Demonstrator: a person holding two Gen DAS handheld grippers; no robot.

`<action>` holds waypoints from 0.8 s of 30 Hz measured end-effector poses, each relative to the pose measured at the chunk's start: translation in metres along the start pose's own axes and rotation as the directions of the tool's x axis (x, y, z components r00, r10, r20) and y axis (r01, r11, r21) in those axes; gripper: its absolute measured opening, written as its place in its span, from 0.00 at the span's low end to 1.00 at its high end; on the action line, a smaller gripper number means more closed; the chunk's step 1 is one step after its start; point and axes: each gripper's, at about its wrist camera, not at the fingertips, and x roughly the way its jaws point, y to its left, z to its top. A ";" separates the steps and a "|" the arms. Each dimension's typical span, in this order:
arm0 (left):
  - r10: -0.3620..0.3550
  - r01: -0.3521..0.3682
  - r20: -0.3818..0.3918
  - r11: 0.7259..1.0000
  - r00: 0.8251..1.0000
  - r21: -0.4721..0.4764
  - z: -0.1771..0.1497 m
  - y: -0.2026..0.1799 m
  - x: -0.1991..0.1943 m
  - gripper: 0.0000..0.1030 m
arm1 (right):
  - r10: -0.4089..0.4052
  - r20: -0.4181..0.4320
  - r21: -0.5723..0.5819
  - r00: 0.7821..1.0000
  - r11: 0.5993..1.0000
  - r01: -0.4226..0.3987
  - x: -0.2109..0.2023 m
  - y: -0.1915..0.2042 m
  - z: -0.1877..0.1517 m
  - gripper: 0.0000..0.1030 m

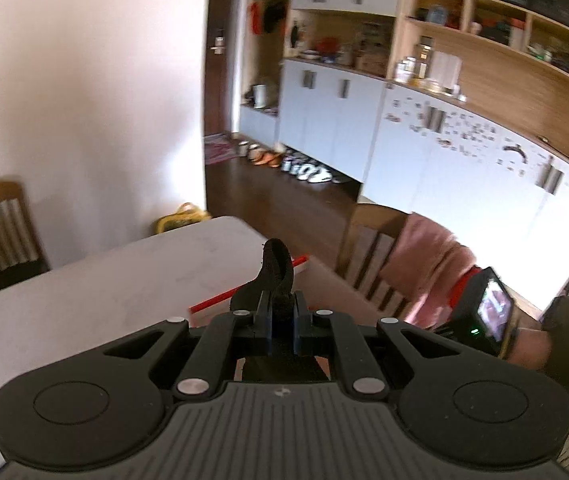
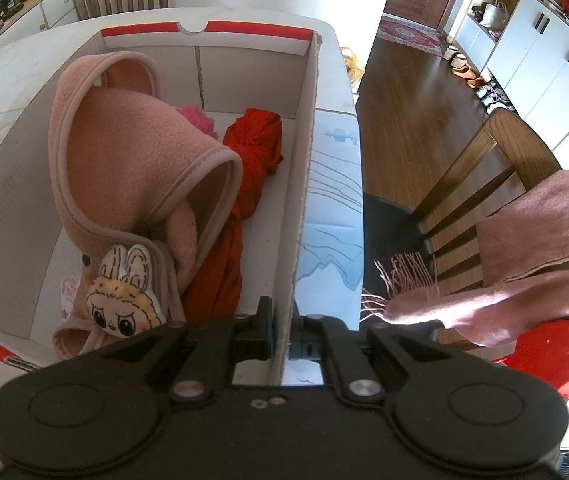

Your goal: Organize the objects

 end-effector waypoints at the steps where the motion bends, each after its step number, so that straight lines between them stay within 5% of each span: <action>1: -0.011 0.011 -0.003 1.000 1.000 0.004 0.002 -0.004 0.002 0.08 | 0.000 0.000 0.000 1.000 1.000 0.000 0.000 0.000 0.000 0.05; 11: -0.051 0.060 -0.135 0.996 0.989 0.059 -0.017 -0.041 0.055 0.08 | 0.001 0.001 0.001 1.000 1.000 -0.001 0.000 0.000 0.001 0.05; 24: -0.012 0.043 -0.311 0.994 0.950 0.096 -0.060 -0.050 0.120 0.08 | 0.001 0.002 -0.003 1.000 1.000 -0.001 0.000 0.000 0.001 0.05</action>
